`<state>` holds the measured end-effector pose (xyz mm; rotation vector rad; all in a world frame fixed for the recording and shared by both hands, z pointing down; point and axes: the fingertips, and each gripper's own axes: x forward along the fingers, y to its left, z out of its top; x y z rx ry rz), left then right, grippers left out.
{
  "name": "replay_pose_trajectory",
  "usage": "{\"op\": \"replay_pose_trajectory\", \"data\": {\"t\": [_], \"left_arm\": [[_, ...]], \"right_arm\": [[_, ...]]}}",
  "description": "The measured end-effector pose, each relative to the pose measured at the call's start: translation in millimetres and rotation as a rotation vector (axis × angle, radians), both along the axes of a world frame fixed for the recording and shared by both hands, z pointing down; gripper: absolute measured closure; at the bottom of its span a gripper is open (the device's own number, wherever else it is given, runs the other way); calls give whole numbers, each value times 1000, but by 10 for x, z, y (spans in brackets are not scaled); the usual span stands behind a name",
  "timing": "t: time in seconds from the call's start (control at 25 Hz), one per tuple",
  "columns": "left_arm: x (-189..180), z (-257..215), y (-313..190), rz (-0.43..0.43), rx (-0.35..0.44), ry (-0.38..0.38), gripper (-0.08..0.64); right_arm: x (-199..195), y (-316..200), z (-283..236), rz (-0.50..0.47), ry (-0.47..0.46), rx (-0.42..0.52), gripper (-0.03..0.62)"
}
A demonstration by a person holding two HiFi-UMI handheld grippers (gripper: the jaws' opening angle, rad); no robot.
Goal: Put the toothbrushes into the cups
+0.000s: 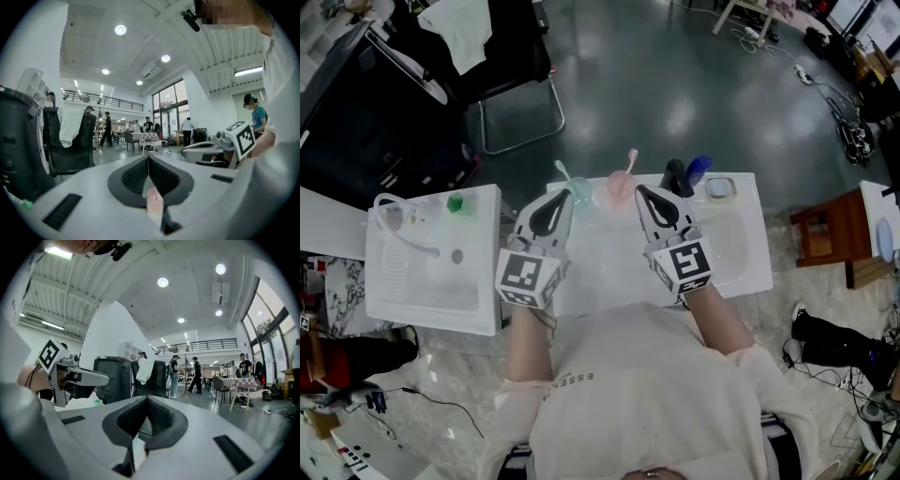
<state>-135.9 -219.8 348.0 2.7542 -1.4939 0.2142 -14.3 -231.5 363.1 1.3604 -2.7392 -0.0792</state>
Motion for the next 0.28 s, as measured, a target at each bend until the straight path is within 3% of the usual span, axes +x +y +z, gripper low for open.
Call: {"op": "replay_pose_trajectory", "data": {"t": [0.28], "left_arm": [[-7, 17, -16, 1, -12, 12, 555]], "right_arm": [[14, -25, 24, 19, 5, -10, 577]]}}
